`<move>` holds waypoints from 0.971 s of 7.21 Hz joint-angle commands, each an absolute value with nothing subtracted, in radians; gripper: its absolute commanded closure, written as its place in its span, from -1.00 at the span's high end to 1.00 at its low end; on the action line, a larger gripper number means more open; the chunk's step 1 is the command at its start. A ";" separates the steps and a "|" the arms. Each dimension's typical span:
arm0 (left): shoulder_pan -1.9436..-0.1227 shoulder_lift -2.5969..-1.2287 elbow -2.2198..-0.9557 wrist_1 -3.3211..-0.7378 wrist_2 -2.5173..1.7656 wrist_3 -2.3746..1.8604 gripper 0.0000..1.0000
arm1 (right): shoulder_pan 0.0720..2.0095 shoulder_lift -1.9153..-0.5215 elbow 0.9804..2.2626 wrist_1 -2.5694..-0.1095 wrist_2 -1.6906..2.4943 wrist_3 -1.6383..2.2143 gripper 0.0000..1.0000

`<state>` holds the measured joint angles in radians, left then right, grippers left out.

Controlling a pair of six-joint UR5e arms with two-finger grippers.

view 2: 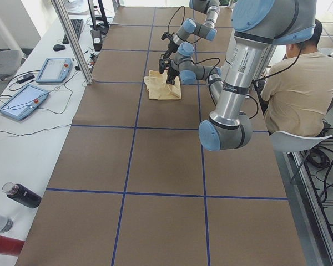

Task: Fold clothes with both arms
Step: 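Lift the near edge and fold it over the shirt with both grippers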

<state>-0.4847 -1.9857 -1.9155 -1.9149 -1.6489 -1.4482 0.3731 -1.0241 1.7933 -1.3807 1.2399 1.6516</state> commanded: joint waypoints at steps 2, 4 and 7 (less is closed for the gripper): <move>-0.552 -2.049 -1.780 -1.924 -1.651 -1.376 -1.00 | 0.432 -0.944 1.663 -1.379 1.275 1.626 -1.00; -0.558 -2.052 -1.703 -1.992 -1.649 -1.373 -0.95 | 0.445 -0.885 1.573 -1.378 1.275 1.623 0.97; -0.622 -2.051 -1.715 -2.025 -1.708 -1.230 1.00 | 0.518 -0.835 1.583 -1.379 1.455 1.555 0.99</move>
<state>-0.5814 -2.0519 -1.6992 -2.0173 -1.6678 -1.3193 0.4949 -0.8538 1.5696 -1.3778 1.3721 1.5755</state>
